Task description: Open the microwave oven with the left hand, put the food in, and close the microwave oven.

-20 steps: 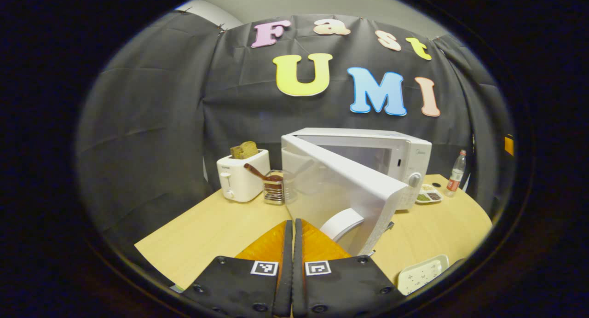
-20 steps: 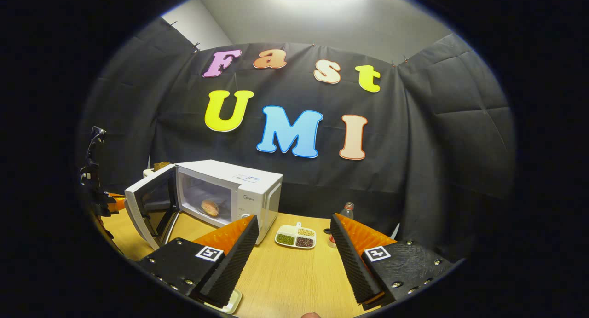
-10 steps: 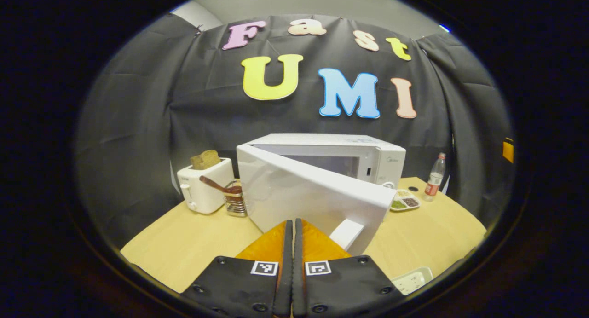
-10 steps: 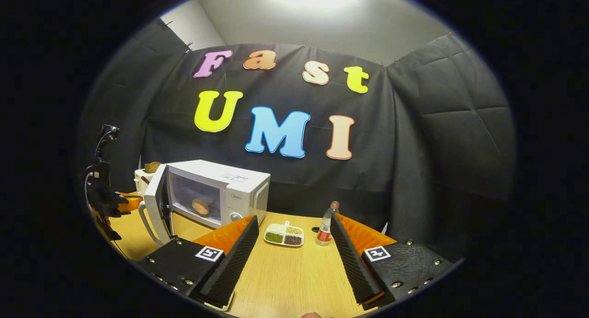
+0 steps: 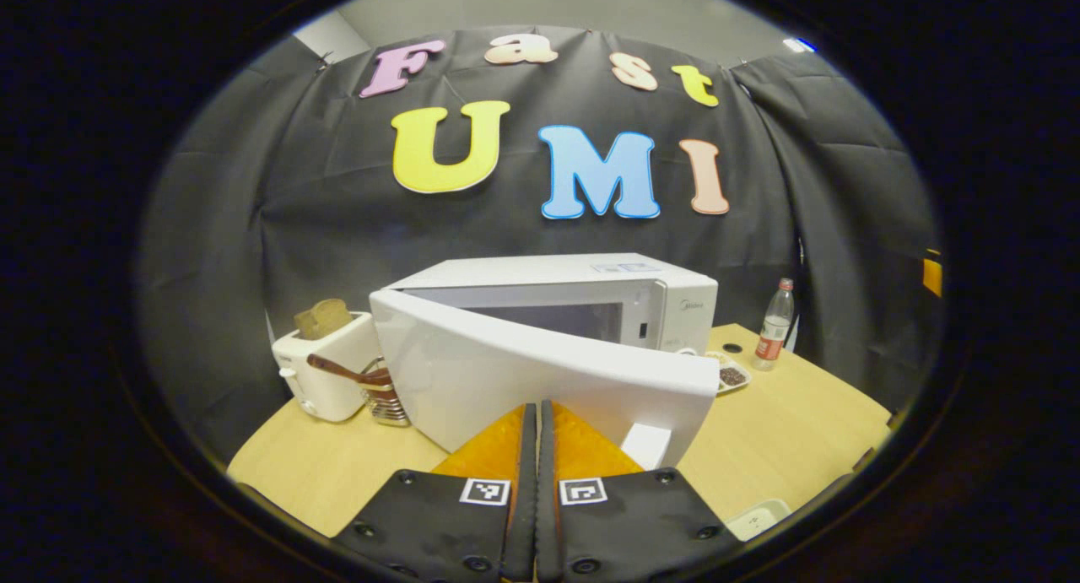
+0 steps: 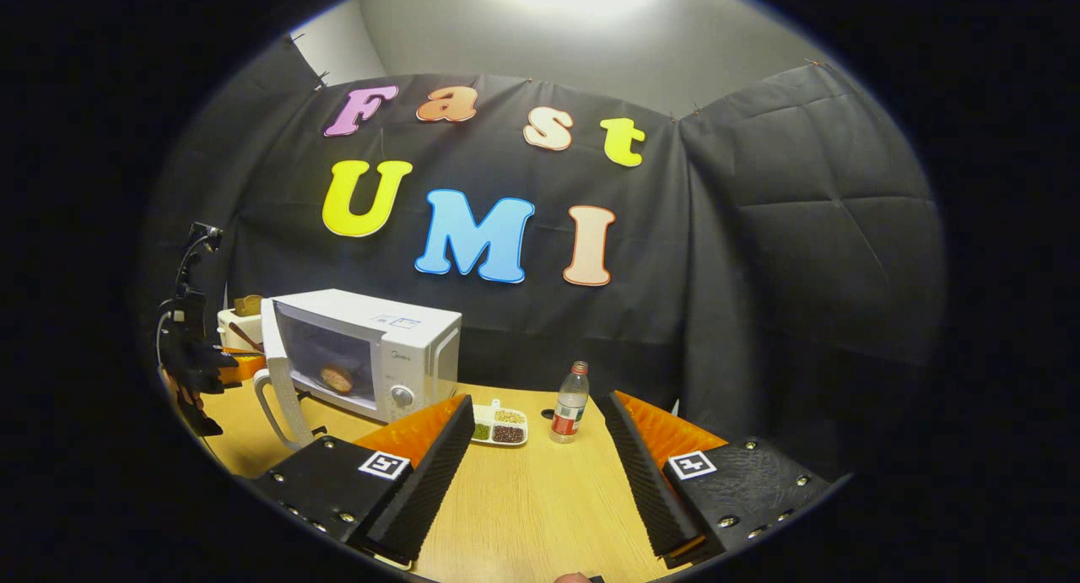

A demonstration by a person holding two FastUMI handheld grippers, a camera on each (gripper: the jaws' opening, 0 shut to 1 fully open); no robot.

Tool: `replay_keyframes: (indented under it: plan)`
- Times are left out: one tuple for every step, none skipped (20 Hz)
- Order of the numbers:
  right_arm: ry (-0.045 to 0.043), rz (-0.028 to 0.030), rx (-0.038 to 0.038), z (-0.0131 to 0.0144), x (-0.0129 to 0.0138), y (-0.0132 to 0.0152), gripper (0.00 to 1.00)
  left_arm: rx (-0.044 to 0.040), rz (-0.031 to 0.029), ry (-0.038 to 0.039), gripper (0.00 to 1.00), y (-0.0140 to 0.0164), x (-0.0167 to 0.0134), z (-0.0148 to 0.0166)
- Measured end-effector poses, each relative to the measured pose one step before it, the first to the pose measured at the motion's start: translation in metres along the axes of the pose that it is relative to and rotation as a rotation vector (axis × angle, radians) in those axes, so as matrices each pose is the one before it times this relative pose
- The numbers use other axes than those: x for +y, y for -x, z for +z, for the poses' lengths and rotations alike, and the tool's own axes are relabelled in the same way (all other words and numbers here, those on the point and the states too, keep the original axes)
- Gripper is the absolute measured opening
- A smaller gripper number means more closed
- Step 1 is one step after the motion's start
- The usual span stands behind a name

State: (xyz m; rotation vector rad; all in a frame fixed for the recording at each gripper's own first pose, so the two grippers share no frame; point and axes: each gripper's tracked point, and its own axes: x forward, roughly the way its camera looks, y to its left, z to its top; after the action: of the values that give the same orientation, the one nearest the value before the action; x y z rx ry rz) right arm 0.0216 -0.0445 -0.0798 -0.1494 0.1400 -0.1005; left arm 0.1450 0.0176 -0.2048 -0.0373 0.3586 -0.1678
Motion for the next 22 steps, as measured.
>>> replay_keyframes:
  plan:
    - [0.0032, -0.00928, 0.00196, 0.00025, -0.00042, 0.00039, 0.95, 0.00126, -0.01471, -0.00027, 0.02, -0.00642, -0.00349, 0.001]
    - [0.00509, -0.00351, 0.00462, 0.00408, -0.00206, -0.00382, 0.95, 0.00065, -0.01296, -0.00231, 0.02, -0.00647, -0.00239, -0.00045]
    - [0.00489, -0.0071, 0.0035, 0.00031, -0.00082, 0.0, 0.95, -0.0009, -0.01352, -0.00415, 0.08, -0.00719, -0.00327, 0.00155]
    - [0.00365, -0.009, 0.00373, -0.00018, -0.00192, 0.00003, 0.95, -0.00064, -0.01317, -0.00504, 0.07, -0.00612, -0.00222, 0.00157]
    - [0.00038, -0.01026, 0.00288, 0.00033, -0.0013, 0.00021, 0.95, -0.00084, -0.01123, -0.00487, 0.07, -0.00673, -0.00315, 0.00229]
    - [-0.00092, -0.00907, 0.00305, 0.00055, -0.00109, 0.00035, 0.95, 0.00016, -0.00988, -0.00383, 0.02, -0.00648, -0.00209, 0.001]
    - [-0.00108, -0.00886, 0.00493, -0.00003, -0.0005, 0.00007, 0.95, 0.00001, -0.00913, -0.00447, 0.02, -0.00589, -0.00236, 0.00125]
    - [-0.00037, -0.00736, 0.00393, -0.00054, -0.0004, -0.00062, 0.95, -0.00211, -0.00843, -0.00378, 0.07, -0.00697, -0.00209, 0.00235]
    - [0.00145, -0.00697, 0.00374, 0.00046, -0.00003, -0.00098, 0.95, -0.00255, -0.00841, -0.00309, 0.07, -0.00516, -0.00227, 0.00195]
    - [0.00362, -0.00593, 0.0032, 0.00029, -0.00013, -0.00008, 0.95, -0.00238, -0.00801, -0.00168, 0.07, -0.00519, -0.00081, 0.00206]
    - [0.00425, -0.00627, 0.00049, 0.00116, -0.00014, -0.00077, 0.95, -0.00144, -0.00729, 0.00126, 0.07, -0.00403, -0.00121, 0.00085]
    - [0.00375, -0.00531, -0.00033, 0.00151, -0.00053, -0.00098, 0.95, -0.00216, -0.00694, 0.0034, 0.02, -0.00569, -0.00066, -0.00024]
    - [0.00285, -0.00419, 0.00029, 0.00112, 0.00052, -0.00109, 0.95, -0.00189, -0.00519, 0.00392, 0.02, -0.00401, -0.00019, 0.00108]
    - [0.0027, -0.00313, 0.00064, 0.0003, 0.00016, -0.00128, 0.95, -0.00246, -0.00475, 0.00132, 0.02, -0.0051, -0.00085, 0.00065]
    - [0.00229, -0.00329, 0.00163, 0.00078, -0.00003, -0.00092, 0.96, -0.00065, -0.00572, -0.00105, 0.02, -0.00548, -0.00148, 0.00161]
    - [0.00221, -0.00303, 0.00266, -0.00003, 0.00028, -0.00098, 0.95, 0.00057, -0.00586, -0.00422, 0.07, -0.00409, -0.00059, -0.00068]
    - [0.00271, -0.00391, 0.00133, 0.00058, 0.00002, -0.0004, 0.95, -0.00016, -0.00548, -0.00525, 0.07, -0.00469, -0.00114, 0.00121]
    - [0.00342, -0.00388, 0.00153, 0.00023, -0.00007, -0.00053, 0.95, -0.00018, -0.00575, -0.00494, 0.07, -0.00394, -0.0009, -0.00093]
    - [0.0029, -0.00259, 0.00169, 0.00019, 0.00041, -0.00068, 0.96, -0.00058, -0.00618, -0.00139, 0.07, -0.00391, -0.00143, 0.00105]
    - [0.00277, -0.00121, 0.00226, -0.00072, 0.00041, -0.00034, 0.95, -0.00195, -0.00496, -0.00028, 0.07, -0.00432, -0.00076, -0.00113]
    - [0.00246, -0.00194, 0.00336, 0.00008, 0.00031, -0.00051, 0.95, 0.00202, -0.00114, -0.00157, 0.07, -0.00369, -0.0007, 0.00026]
    - [0.00105, -0.00173, 0.00315, -0.00072, 0.00038, -0.00078, 0.96, -0.00073, 0.00077, -0.00204, 0.07, -0.00402, 0.00076, 0.00071]
